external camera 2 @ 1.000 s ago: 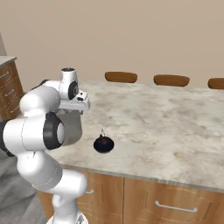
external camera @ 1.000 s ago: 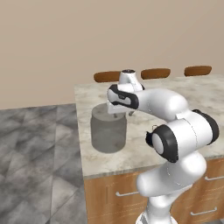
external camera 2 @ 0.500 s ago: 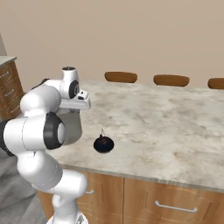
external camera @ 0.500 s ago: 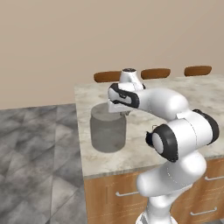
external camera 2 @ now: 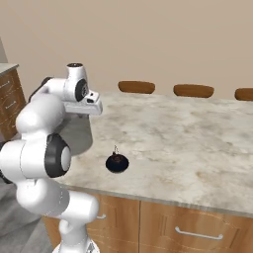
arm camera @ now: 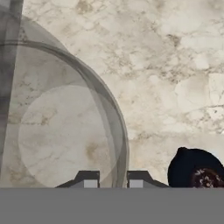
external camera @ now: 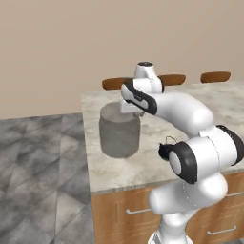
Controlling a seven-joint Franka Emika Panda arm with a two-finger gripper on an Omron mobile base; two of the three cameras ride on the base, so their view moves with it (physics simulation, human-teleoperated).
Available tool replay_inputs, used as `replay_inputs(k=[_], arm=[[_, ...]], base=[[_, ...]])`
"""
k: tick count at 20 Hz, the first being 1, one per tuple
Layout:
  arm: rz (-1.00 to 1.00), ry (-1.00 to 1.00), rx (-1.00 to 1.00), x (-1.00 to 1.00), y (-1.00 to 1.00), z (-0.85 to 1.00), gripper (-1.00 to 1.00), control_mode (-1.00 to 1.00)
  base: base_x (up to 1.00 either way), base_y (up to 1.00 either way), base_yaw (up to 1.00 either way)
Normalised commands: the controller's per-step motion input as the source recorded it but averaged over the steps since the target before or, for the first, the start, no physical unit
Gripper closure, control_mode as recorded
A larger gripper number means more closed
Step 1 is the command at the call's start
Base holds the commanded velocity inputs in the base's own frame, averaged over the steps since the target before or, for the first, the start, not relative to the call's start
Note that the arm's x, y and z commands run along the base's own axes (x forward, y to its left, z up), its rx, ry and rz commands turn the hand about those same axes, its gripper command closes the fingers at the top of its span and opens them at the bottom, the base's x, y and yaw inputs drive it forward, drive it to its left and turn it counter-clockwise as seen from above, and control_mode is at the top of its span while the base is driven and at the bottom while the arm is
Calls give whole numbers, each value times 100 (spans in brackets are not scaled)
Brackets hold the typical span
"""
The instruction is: Pick the teapot and jar and place them in the sink. Then turn on the water.
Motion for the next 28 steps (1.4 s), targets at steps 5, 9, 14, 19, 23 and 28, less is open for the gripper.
replay_inputs(k=[5,9,14,19,23,28], arm=[[-3,0,0,-23,-25,87,100,-100],[-1,0,0,-34,-40,77,100,-100],[0,0,0,-39,-42,43,100,-100],[0,0,0,-53,-28,20,100,-100],[0,0,0,-43,-13,4,100,-100],[0,0,0,-38,-3,1,100,-100]], base=[[0,0,0],[0,0,0],[0,0,0],[0,0,0],[0,0,0],[0,0,0]])
